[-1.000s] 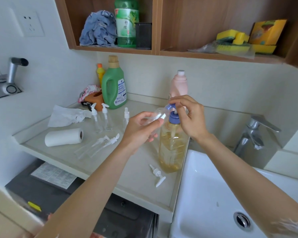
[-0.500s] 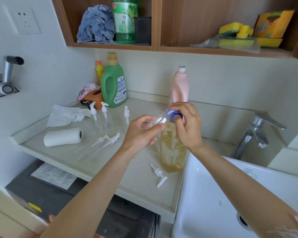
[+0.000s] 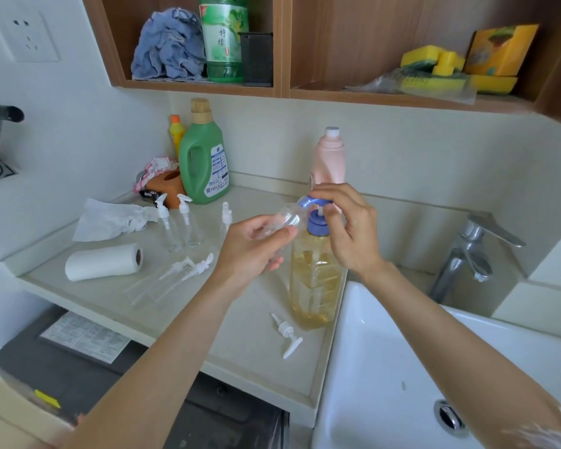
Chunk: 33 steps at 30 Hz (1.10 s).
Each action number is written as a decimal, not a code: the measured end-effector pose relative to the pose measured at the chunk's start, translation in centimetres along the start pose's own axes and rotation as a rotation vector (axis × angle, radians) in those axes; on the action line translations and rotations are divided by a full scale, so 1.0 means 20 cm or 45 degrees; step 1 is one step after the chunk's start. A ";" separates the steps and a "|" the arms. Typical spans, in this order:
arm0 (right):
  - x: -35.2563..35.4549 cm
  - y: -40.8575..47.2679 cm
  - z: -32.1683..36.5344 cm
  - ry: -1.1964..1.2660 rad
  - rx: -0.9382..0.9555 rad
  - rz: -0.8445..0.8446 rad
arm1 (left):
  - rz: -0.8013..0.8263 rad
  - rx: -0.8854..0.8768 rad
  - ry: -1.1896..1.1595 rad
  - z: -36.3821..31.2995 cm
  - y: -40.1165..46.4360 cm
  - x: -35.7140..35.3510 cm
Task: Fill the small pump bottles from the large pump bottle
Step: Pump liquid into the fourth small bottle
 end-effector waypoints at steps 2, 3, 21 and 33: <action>-0.04 -0.03 -0.02 0.011 -0.021 -0.032 | -0.008 0.006 0.021 0.03 0.00 0.01; -0.06 -0.05 -0.03 0.006 -0.021 -0.049 | -0.016 0.016 0.039 0.04 0.00 0.01; 0.02 0.04 0.05 0.052 -0.081 0.060 | -0.046 0.001 0.088 -0.03 -0.02 0.00; -0.08 -0.08 -0.02 0.035 -0.060 -0.204 | -0.047 0.030 0.094 0.06 -0.03 0.00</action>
Point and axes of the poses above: each hand's wrist, its own y-axis towards the middle knuckle, its own x-axis out of the back of the hand, z = x × y, the point moved 5 cm from there along y, towards the middle knuckle, and after that the axes turned 9 degrees about z, right-handed, at the moved point
